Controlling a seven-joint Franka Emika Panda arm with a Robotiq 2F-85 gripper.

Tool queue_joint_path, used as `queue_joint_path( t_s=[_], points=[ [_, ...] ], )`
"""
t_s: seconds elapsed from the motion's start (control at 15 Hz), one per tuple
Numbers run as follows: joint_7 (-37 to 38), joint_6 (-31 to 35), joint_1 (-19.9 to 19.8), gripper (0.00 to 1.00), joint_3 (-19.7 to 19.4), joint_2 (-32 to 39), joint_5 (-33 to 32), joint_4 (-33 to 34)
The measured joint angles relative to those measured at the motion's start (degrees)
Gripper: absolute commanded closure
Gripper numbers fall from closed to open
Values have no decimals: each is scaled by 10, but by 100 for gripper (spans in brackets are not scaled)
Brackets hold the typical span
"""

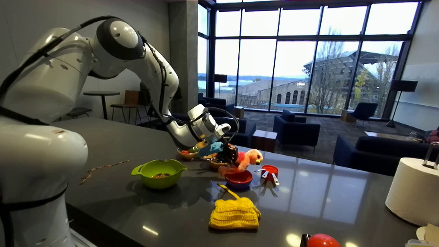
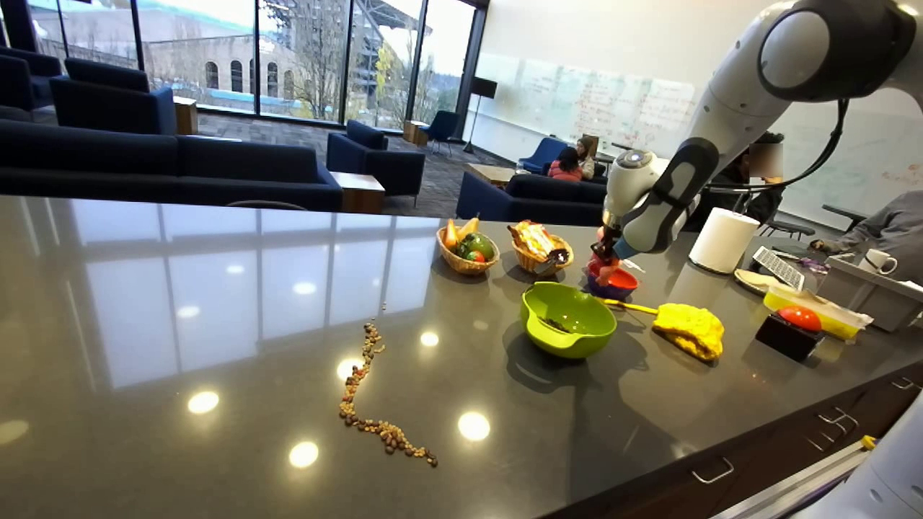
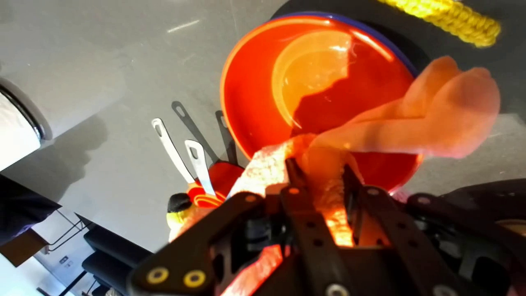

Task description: Put the flamingo in the orange bowl

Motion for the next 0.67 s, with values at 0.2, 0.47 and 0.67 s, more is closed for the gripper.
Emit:
queue_joint_path(
  t_s=[0.2,0.47,0.67],
  points=[
    [0,0,3,47,-6,3,15,-3],
    [-3,0,12,22,-11,5,35,-8],
    [-8,0,24,2,-15,1,44,-14]
  ],
)
